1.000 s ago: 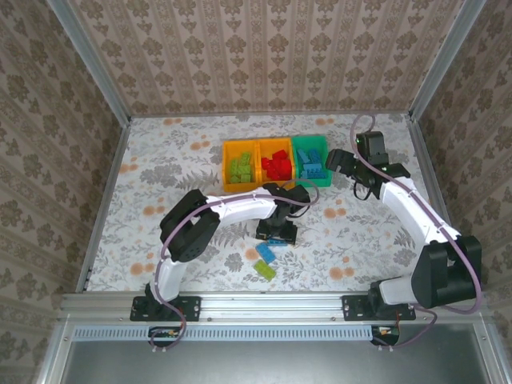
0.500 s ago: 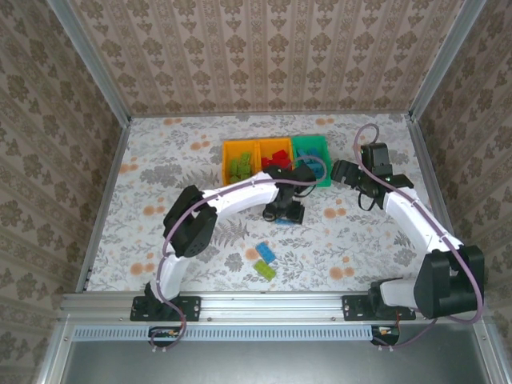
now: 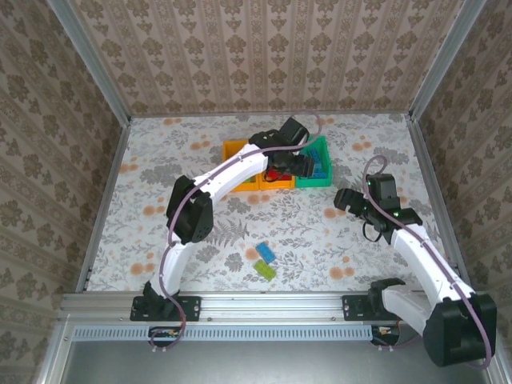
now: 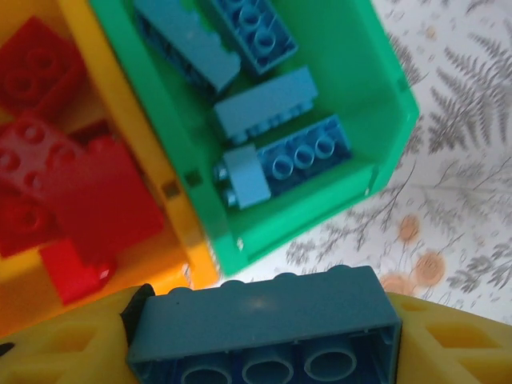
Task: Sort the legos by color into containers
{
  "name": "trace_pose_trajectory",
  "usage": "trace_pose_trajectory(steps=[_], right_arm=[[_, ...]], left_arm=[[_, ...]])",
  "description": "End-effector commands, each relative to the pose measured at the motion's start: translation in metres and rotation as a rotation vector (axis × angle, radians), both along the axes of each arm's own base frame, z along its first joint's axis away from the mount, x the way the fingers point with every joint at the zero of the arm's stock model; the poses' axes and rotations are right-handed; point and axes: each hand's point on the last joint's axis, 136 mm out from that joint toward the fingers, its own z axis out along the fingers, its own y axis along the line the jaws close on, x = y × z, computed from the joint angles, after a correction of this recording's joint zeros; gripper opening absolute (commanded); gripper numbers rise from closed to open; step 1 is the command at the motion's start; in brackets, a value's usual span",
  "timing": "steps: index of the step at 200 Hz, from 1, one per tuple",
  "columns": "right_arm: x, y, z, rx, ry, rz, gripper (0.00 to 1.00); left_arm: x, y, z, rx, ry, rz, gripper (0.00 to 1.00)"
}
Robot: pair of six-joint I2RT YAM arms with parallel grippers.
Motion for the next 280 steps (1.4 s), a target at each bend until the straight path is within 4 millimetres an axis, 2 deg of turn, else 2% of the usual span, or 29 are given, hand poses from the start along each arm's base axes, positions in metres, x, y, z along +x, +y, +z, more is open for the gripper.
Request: trace_pose_trajectory(steps=[1, 23, 48, 95, 136, 143, 173, 196, 223, 242, 266, 270, 280], right_arm=[[-0.025, 0.007, -0.014, 0.052, 0.053, 0.012, 0.93], [-0.039, 0.009, -0.018, 0.079, 0.061, 0.002, 0.93], [-0.051, 0.007, -0.018, 0.095, 0.058, -0.024, 0.92], [-0.052, 0.012, -0.010, 0.150, 0.039, -0.041, 0.90], [-0.051, 0.043, -0.012, 0.101, 0.066, 0.123, 0.90], [-0.053, 0.051, -0.016, 0.087, 0.081, 0.154, 0.90], [-0.053, 0.090, -0.018, 0.054, 0.087, 0.292, 0.90], [-0.059, 0.123, -0.015, 0.006, 0.070, 0.422, 0.90], [-0.063, 0.157, -0.016, -0.065, 0.073, 0.543, 0.89], [-0.062, 0.186, -0.020, -0.114, 0.089, 0.612, 0.88], [-0.062, 0.226, -0.026, -0.175, 0.098, 0.703, 0.87], [-0.062, 0.232, -0.034, -0.200, 0.121, 0.716, 0.86], [-0.062, 0.245, -0.041, -0.237, 0.142, 0.742, 0.86]], left_arm=[[0.016, -0.026, 0.009, -0.135, -0.019, -0.053, 0.61], [0.029, -0.042, 0.013, -0.232, -0.008, -0.056, 0.61], [0.042, -0.053, 0.008, -0.302, 0.019, -0.046, 0.61], [0.064, -0.058, 0.003, -0.405, 0.057, 0.009, 0.71], [0.069, -0.060, 0.015, -0.464, 0.050, 0.010, 0.92], [0.067, -0.062, 0.020, -0.484, 0.048, 0.001, 0.99], [0.059, -0.061, 0.045, -0.543, 0.037, -0.012, 1.00], [0.058, -0.044, 0.064, -0.579, 0.000, 0.014, 1.00], [0.059, -0.012, 0.080, -0.597, -0.044, 0.051, 1.00], [0.058, 0.015, 0.083, -0.579, -0.073, 0.078, 1.00], [0.055, 0.052, 0.074, -0.537, -0.089, 0.121, 1.00], [0.055, 0.059, 0.073, -0.530, -0.095, 0.132, 1.00], [0.053, 0.074, 0.073, -0.519, -0.107, 0.152, 1.00]])
